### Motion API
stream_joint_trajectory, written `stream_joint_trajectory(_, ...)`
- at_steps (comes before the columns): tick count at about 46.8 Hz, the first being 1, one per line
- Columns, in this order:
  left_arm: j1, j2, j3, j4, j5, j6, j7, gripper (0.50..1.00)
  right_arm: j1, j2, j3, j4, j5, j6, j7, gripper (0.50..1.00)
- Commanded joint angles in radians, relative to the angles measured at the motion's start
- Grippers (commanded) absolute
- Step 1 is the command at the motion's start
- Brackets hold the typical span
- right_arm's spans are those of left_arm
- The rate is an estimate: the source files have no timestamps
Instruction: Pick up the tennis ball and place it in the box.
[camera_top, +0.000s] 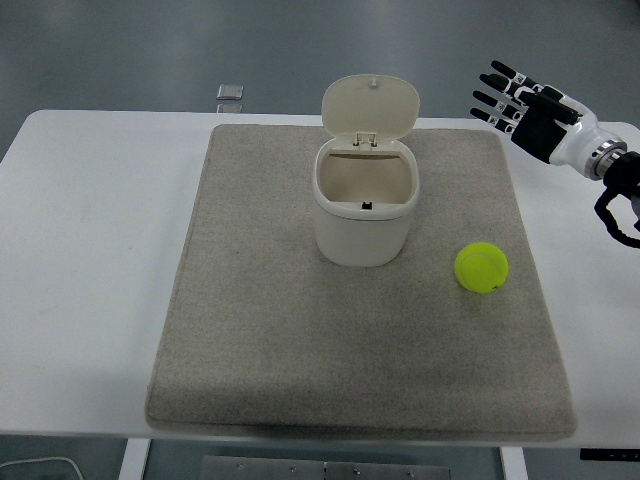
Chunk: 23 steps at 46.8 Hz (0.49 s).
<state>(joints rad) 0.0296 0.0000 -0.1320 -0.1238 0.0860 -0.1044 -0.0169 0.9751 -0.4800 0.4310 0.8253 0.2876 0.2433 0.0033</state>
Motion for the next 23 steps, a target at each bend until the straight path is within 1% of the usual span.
stream_joint_trajectory(1,0.004,0.0,0.0,0.003,0.0,0.0,0.0,0.992,-0.001,0.0,0.0,0.0,-0.004,0.001,0.0,0.919)
stream_joint_trajectory(23,-0.002,0.0,0.0,0.01,0.0,0.0,0.0,0.992,0.005,-0.015,-0.003,0.0,-0.011,0.008,0.004,0.919)
